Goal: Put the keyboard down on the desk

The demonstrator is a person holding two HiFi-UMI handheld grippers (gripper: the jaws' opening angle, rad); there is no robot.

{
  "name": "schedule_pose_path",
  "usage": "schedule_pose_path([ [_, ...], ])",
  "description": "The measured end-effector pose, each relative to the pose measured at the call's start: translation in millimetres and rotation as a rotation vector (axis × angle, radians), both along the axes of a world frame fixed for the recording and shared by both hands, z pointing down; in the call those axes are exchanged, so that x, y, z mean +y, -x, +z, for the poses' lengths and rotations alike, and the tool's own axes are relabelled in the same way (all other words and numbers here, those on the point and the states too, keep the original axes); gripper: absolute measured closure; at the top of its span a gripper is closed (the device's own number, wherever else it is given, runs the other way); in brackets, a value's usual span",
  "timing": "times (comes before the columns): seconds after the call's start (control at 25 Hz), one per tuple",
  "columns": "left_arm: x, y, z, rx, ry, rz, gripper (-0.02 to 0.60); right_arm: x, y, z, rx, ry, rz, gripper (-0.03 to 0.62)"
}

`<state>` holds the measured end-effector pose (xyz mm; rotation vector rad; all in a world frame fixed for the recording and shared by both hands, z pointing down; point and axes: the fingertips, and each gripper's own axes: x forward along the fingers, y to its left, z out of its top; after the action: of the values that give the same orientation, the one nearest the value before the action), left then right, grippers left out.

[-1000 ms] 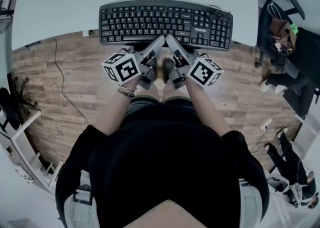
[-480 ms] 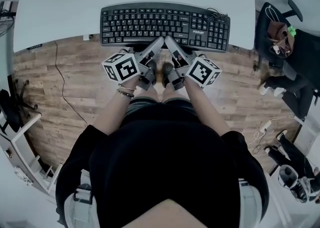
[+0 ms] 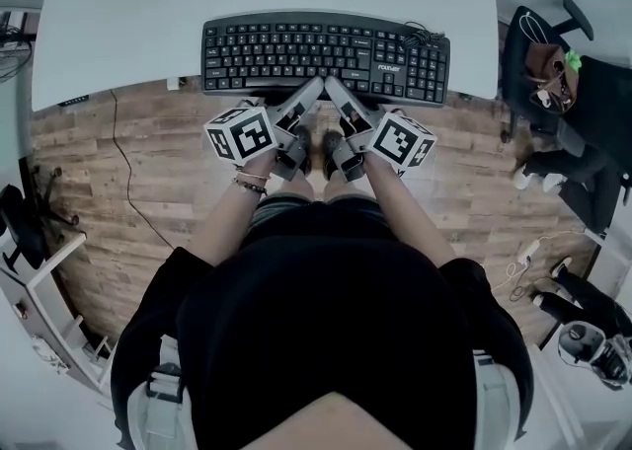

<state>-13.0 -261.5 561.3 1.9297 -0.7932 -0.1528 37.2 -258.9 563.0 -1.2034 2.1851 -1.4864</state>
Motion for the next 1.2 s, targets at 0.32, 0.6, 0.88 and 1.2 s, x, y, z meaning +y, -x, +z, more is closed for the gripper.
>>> schedule_pose_path([
  [0.32,0.7,4.3,2.6,-0.058,-0.001,-0.029,0.335,-1.9,-8.8,5.7,0.093,0.007,0.023,0.302],
  [0.6,8.8,8.4,4.6,-0.157,-0.014,0.007,0.282,4.3,-12.3,5.5,0.141,0.014,0.022,0.295],
  [0.88,18.1,12.2,0.8,-0.197,-0.023,0.042,0.258,17.3,-7.9,-1.0,0.163,0.038,-0.014,0.284],
  [1.2,38.5,19.9,-5.9,-0.29,-0.005,0.08,0.247,39.6,-8.4,-7.3,0.196,0.061,-0.061,0.273],
])
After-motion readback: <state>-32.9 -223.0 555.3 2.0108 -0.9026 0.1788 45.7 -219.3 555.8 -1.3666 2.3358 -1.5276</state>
